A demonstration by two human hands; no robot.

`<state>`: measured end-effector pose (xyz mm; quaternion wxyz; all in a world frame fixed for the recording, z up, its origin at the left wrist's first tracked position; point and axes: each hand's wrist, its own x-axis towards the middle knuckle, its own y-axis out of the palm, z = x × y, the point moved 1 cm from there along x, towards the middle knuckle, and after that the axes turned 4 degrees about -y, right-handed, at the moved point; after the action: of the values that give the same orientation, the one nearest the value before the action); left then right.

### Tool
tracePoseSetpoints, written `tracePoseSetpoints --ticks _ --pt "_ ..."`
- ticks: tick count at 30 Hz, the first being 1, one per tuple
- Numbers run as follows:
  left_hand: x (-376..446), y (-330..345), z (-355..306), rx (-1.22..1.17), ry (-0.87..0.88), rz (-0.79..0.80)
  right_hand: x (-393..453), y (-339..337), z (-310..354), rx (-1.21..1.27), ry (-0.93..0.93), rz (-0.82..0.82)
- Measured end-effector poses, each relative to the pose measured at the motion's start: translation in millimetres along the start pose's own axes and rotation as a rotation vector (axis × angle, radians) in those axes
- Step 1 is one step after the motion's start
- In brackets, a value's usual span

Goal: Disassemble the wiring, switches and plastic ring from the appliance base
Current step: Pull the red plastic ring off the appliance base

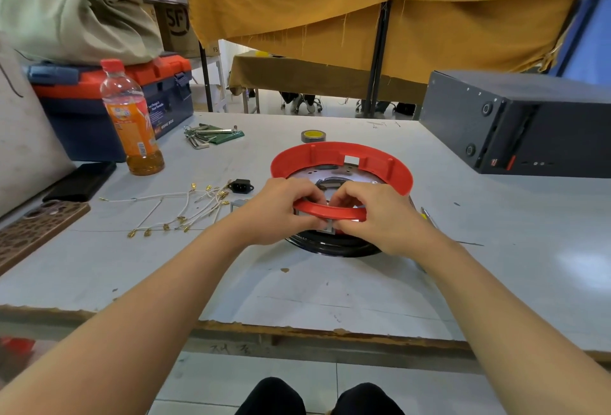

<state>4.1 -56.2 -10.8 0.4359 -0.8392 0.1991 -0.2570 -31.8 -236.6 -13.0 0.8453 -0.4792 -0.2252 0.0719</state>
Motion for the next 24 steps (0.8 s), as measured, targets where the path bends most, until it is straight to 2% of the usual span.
tracePoseSetpoints --ticks 7,20,24 --pt "1.3 -1.2 -0.1 -0.002 -0.022 0.030 3.8 -0.7 -1.4 -0.075 0.012 0.056" --pt "1.1 1.9 -2.5 0.022 -0.010 -0.017 4.7 -2.1 -3.7 -0.166 -0.014 0.076" --pt "0.8 4.6 -1.6 0.094 -0.002 -0.016 5.2 -1.6 -3.6 -0.210 -0.018 0.087"
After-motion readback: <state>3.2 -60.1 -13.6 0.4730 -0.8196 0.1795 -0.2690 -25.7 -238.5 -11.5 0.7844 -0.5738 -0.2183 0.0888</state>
